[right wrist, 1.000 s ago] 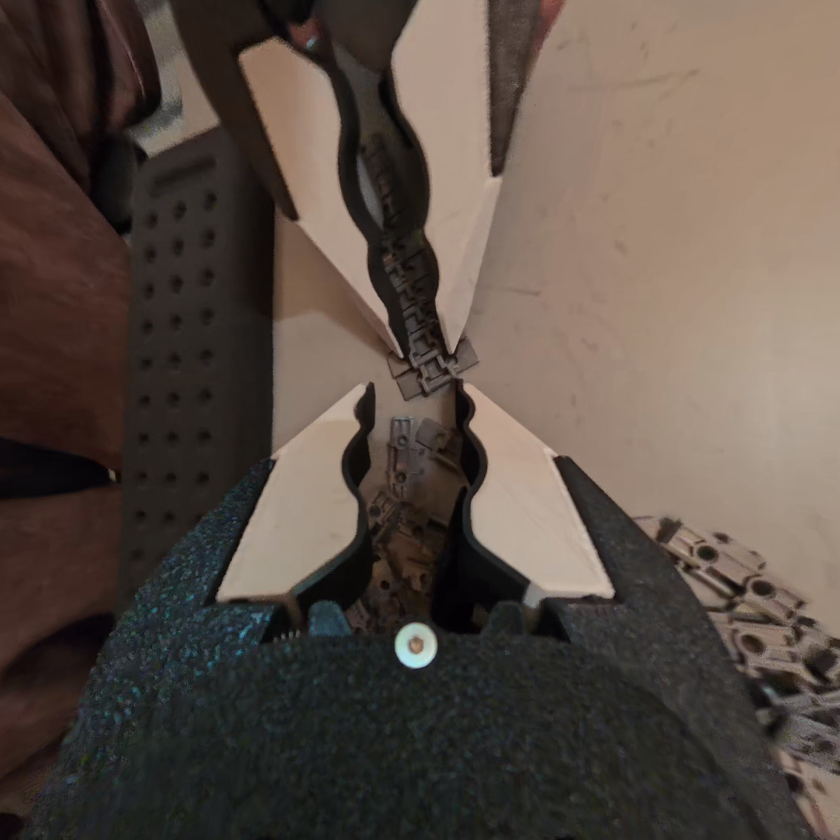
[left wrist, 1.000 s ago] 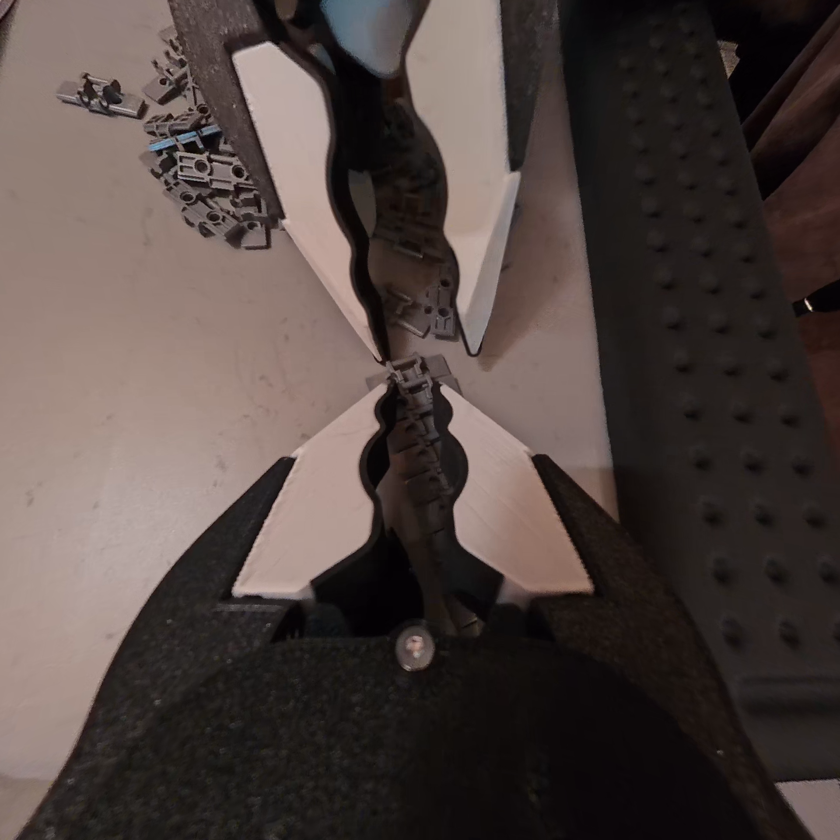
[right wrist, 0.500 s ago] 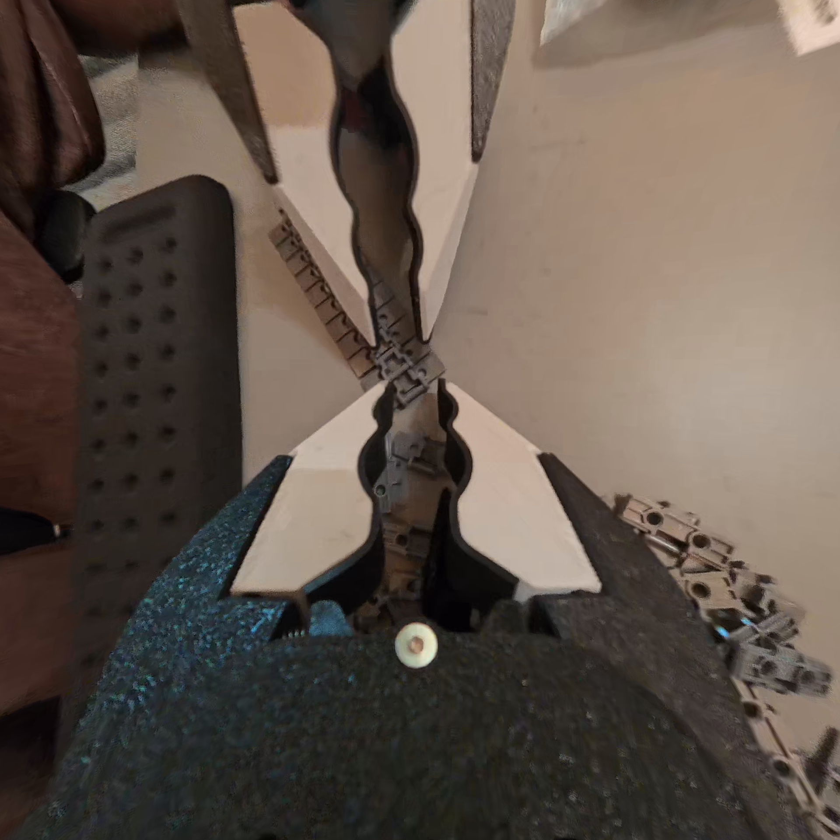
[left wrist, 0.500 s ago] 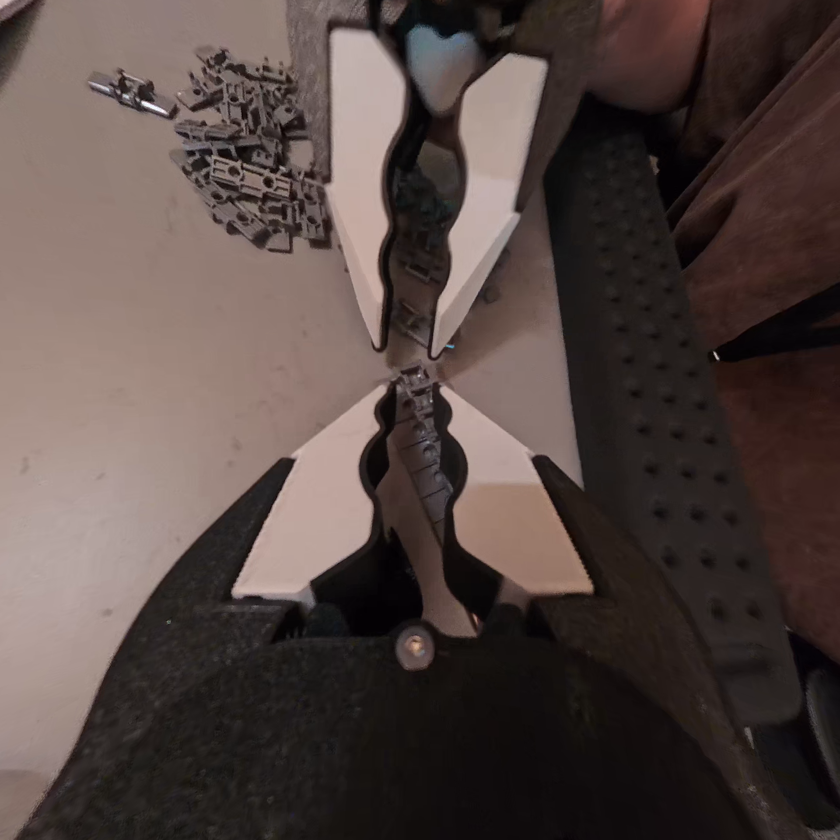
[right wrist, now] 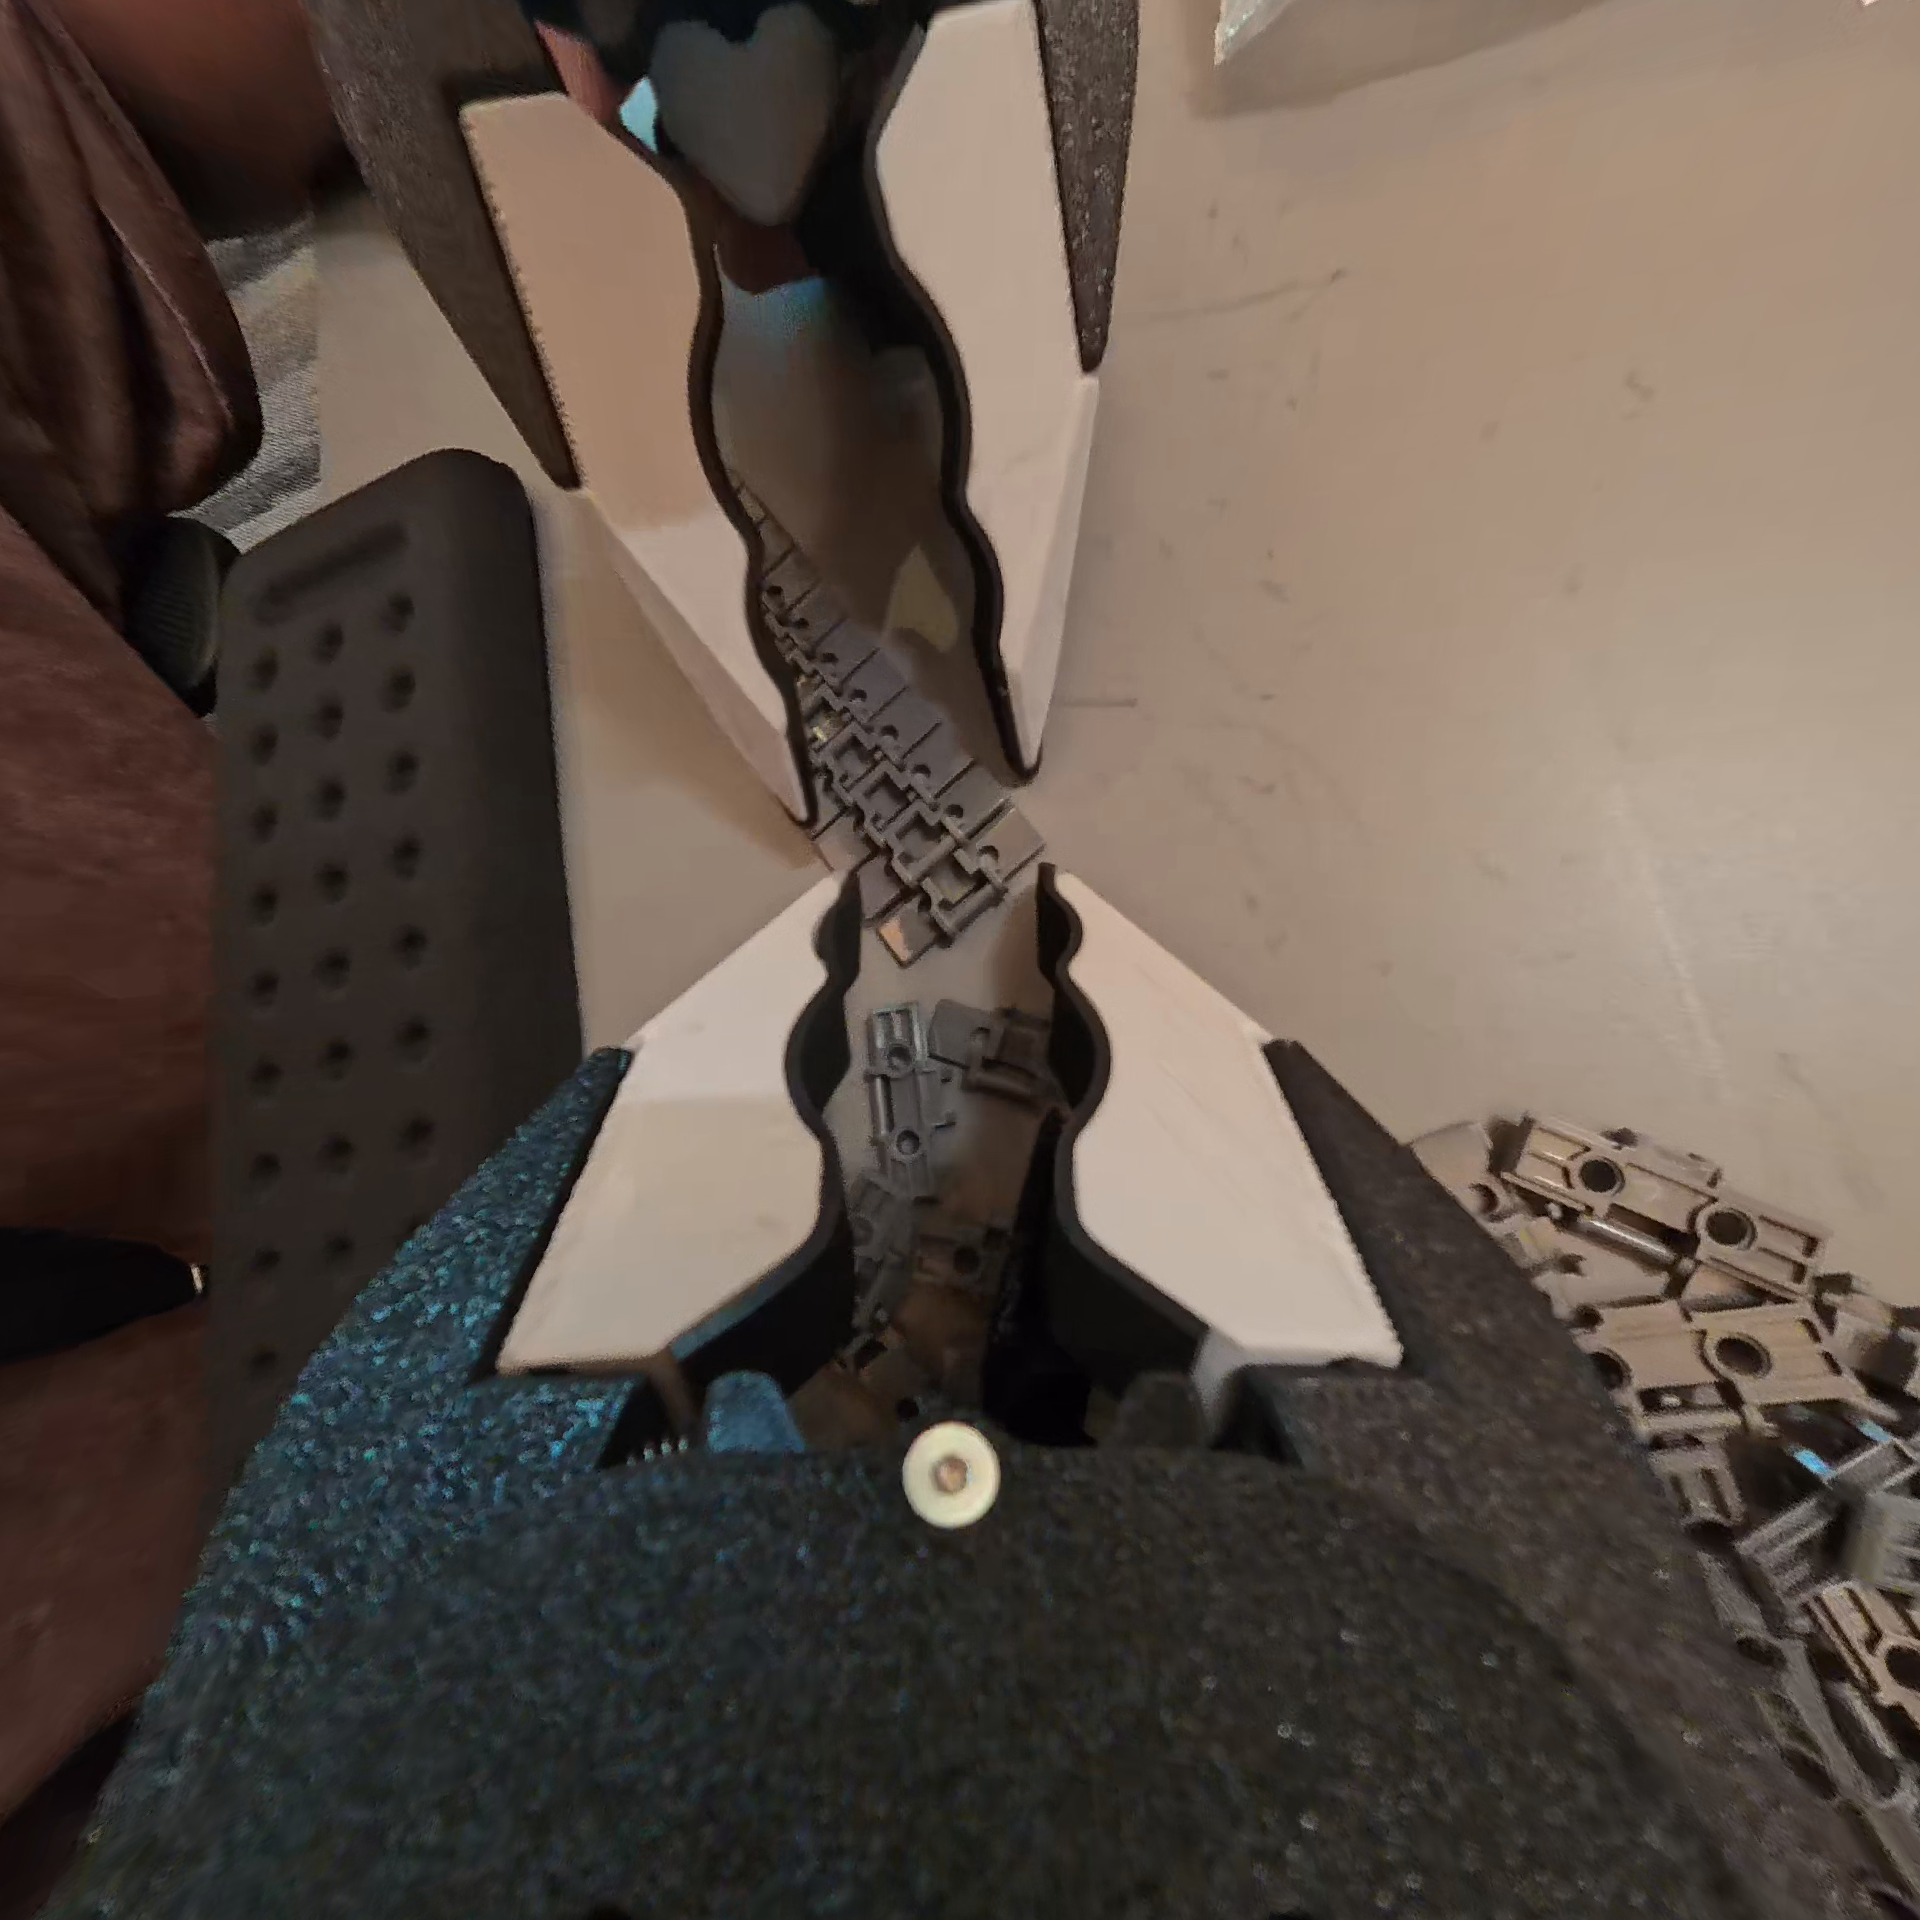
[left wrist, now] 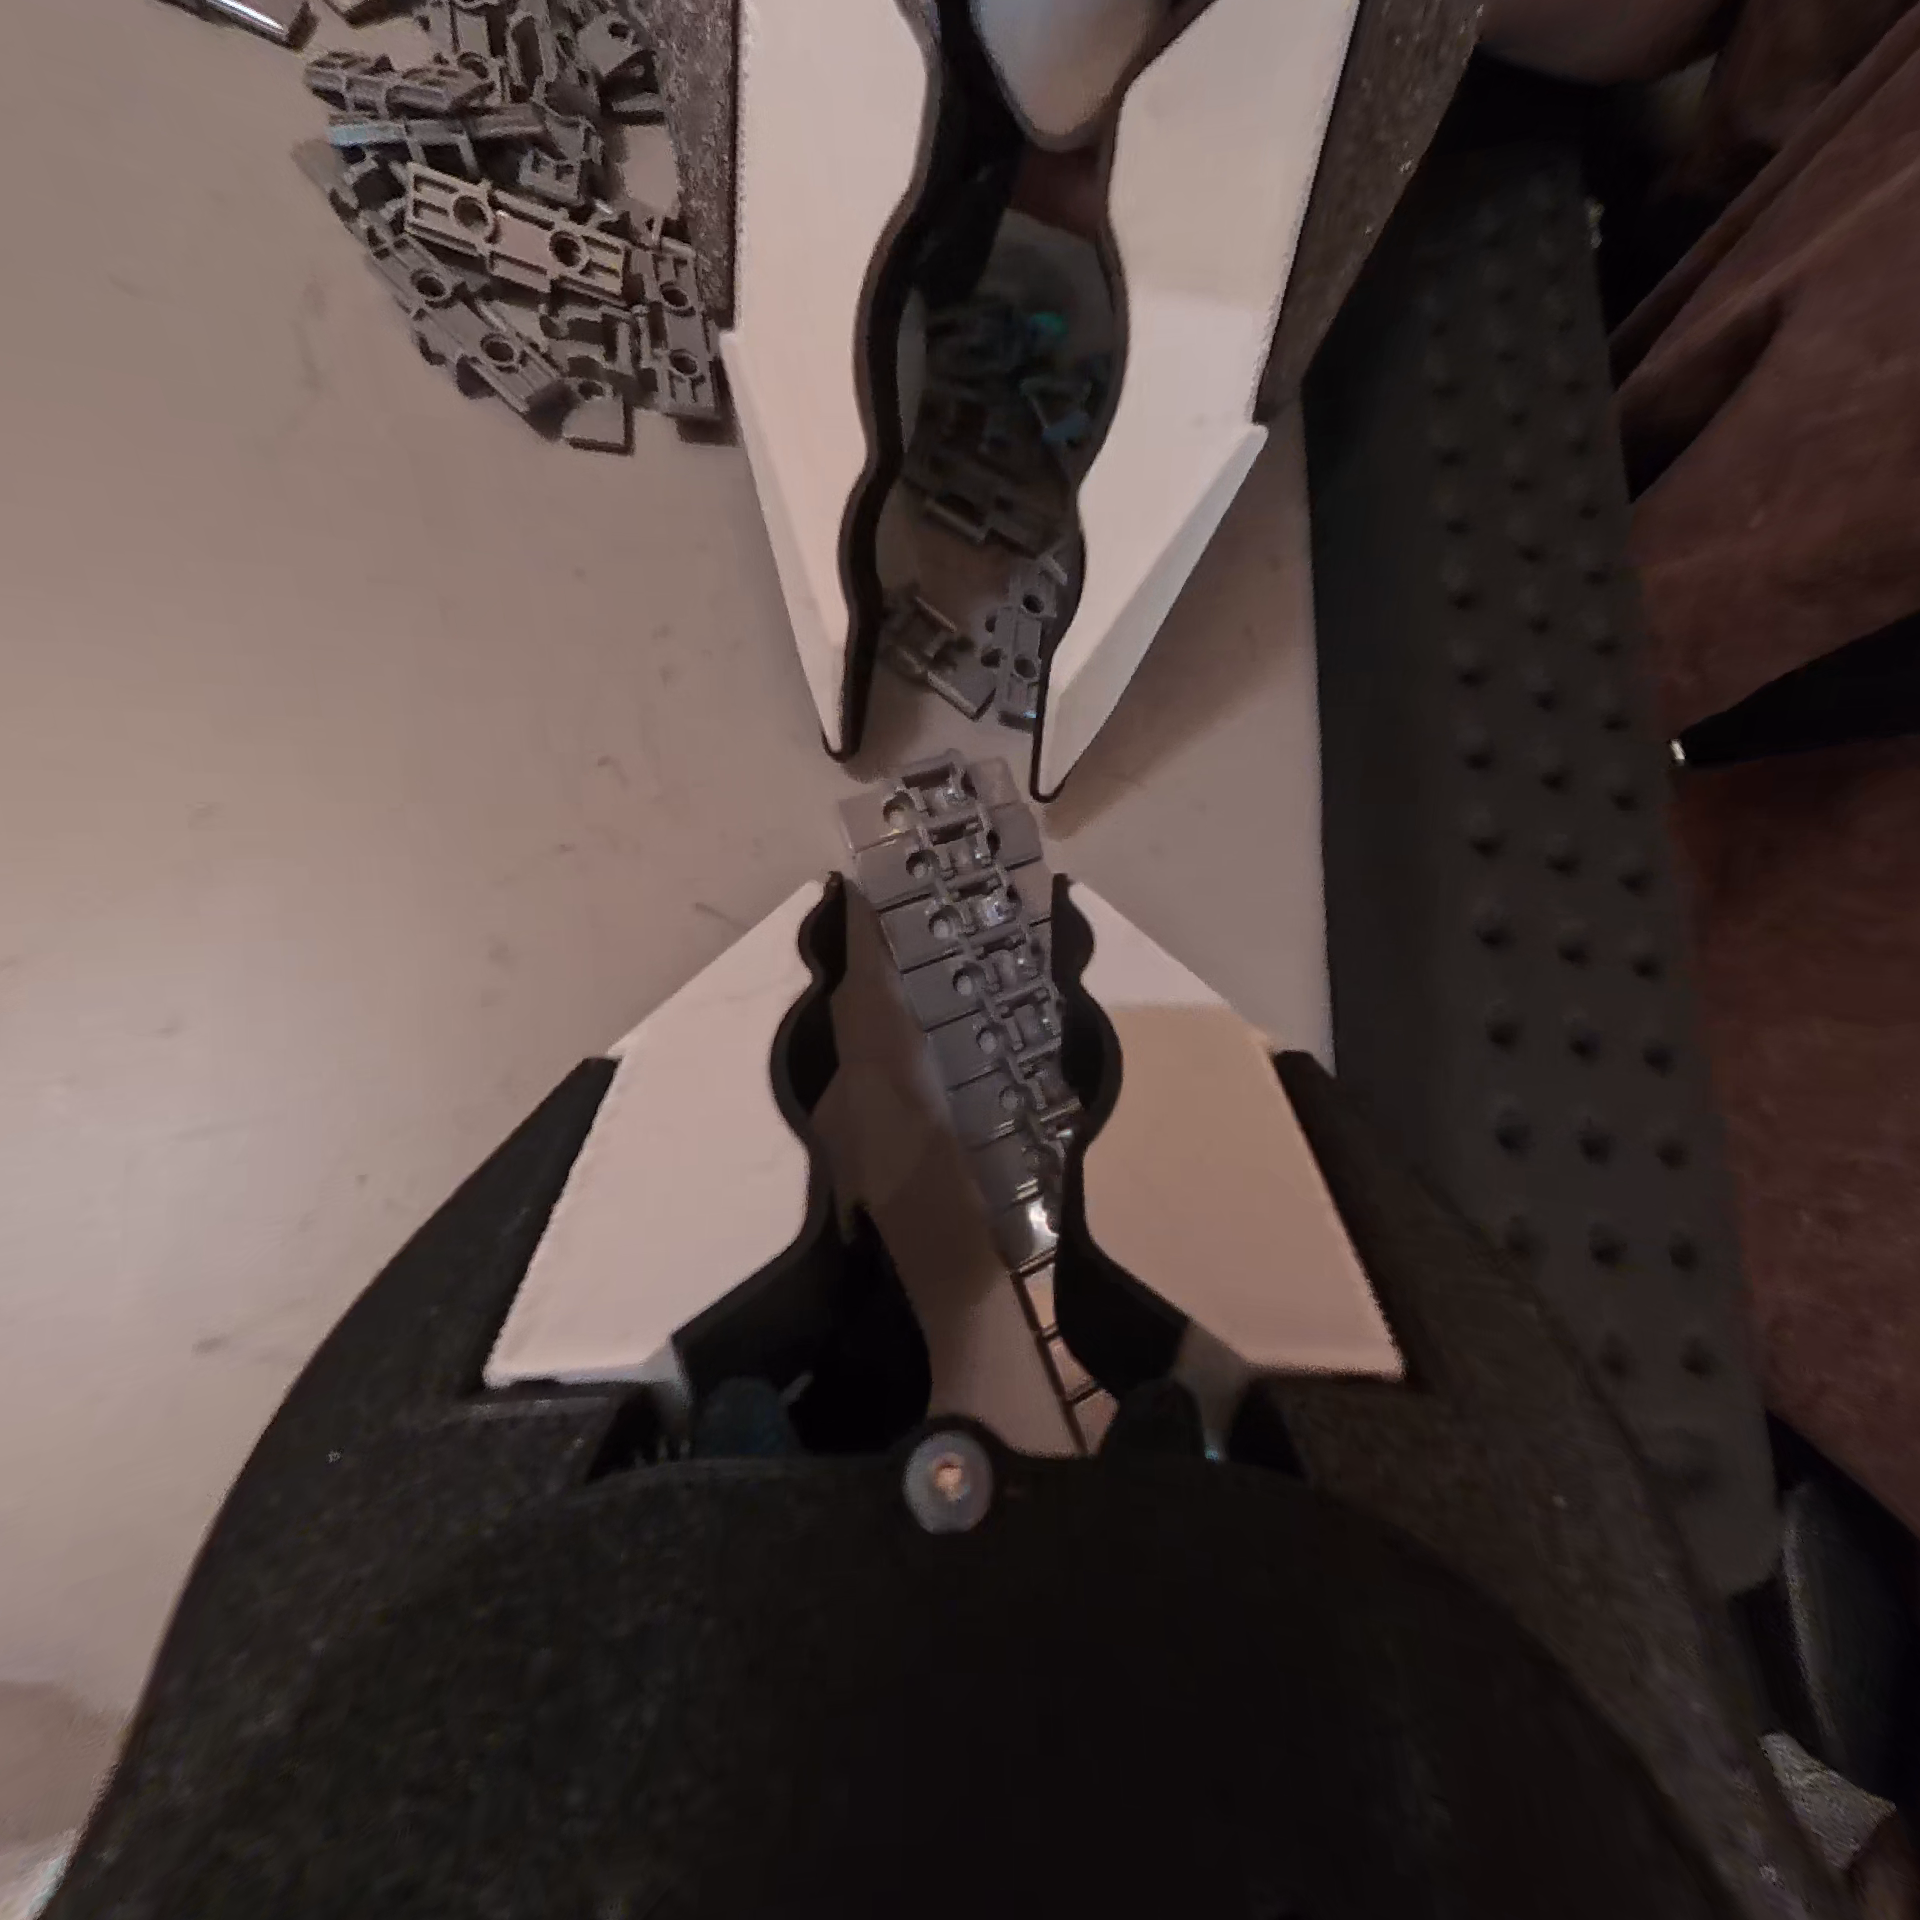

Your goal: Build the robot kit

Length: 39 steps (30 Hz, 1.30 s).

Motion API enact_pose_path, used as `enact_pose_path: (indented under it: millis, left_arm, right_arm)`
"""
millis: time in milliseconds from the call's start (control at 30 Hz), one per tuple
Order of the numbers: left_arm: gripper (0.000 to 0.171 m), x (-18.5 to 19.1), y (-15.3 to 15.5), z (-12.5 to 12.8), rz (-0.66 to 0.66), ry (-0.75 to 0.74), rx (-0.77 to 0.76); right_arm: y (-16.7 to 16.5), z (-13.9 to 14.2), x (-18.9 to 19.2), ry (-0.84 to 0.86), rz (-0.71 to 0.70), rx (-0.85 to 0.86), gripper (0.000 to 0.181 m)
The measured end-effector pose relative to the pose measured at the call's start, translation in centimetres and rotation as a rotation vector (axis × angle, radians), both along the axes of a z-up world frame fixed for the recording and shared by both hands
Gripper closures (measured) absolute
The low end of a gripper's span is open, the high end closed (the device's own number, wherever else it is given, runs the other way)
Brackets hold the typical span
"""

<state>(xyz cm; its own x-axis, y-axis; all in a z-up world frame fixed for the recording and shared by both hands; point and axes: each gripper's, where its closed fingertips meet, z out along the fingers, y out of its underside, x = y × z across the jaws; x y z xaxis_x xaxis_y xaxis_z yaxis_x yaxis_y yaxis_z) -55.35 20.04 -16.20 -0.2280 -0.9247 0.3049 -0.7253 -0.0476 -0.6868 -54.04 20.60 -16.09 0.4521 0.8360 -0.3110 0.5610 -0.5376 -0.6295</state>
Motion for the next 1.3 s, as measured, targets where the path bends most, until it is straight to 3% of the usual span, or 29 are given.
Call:
enact_pose_path:
  millis: [267, 533, 833, 1100, 1300]
  left_arm:
    - [0.139, 0.2, 0.2, -0.4, 0.001, -0.008, 0.105]
    - [0.138, 0.4, 0.1, -0.3, 0.008, -0.021, 0.079]
    - [0.139, 0.6, 0.3, 0.1, 0.018, -0.028, -0.111]
    - [0.133, -0.5, -0.7, 0.2, -0.057, -0.013, -0.112]
    - [0.129, -0.8, -1.1, 1.0, -0.055, -0.002, -0.024]
  right_arm:
    - [-0.9, -0.3, -0.5, 0.016, -0.019, -0.101, 0.144]
    - [-0.8, 1.2, -0.9, 0.154, -0.051, -0.192, 0.145]
    - [-1.9, 0.9, -1.7, 0.122, 0.02, -0.163, 0.146]
    - [-2.1, 0.3, -1.6, 0.094, 0.029, -0.175, 0.146]
    - [-1.9, -0.1, -1.1, 0.016, 0.055, -0.086, 0.147]
